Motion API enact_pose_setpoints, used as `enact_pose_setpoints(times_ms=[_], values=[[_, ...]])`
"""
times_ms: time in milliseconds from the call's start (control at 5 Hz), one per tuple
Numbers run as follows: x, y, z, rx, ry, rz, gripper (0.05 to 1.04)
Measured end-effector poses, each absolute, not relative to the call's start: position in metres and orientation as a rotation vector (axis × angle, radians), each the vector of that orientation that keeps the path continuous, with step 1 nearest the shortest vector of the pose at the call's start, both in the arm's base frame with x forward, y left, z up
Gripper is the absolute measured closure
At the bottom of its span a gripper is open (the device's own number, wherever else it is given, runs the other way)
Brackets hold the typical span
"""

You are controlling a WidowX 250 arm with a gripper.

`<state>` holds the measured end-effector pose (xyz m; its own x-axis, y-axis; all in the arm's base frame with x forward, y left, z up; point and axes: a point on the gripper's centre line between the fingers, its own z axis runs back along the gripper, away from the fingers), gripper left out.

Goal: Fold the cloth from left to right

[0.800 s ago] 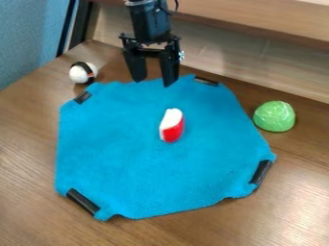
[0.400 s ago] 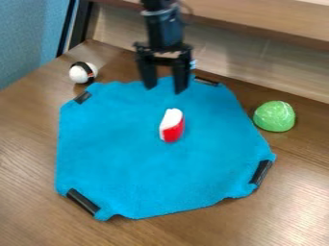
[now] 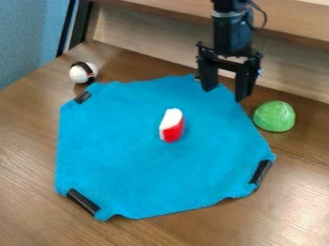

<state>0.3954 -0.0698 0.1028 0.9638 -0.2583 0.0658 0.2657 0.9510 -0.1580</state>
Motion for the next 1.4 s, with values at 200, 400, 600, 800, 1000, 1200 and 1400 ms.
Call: enact_pose_setpoints(times_ms=[200,400,600,800,1000,1200,1400], values=[[0.395,-0.098,0.096,-0.155,-0.028,-0.311,0.084],[0.389,-0.118,0.087,-0.158,-0.027,-0.318,0.084],[0.38,-0.135,0.077,-0.16,-0.02,-0.315,0.084],[0.373,-0.15,0.07,-0.158,-0.014,-0.312,0.084],[0.367,-0.161,0.064,-0.158,-0.016,-0.321,0.084],[0.359,-0.165,0.055,-0.153,-0.001,-0.304,0.084],[0.352,-0.16,0.038,-0.12,0.033,-0.276,0.084]])
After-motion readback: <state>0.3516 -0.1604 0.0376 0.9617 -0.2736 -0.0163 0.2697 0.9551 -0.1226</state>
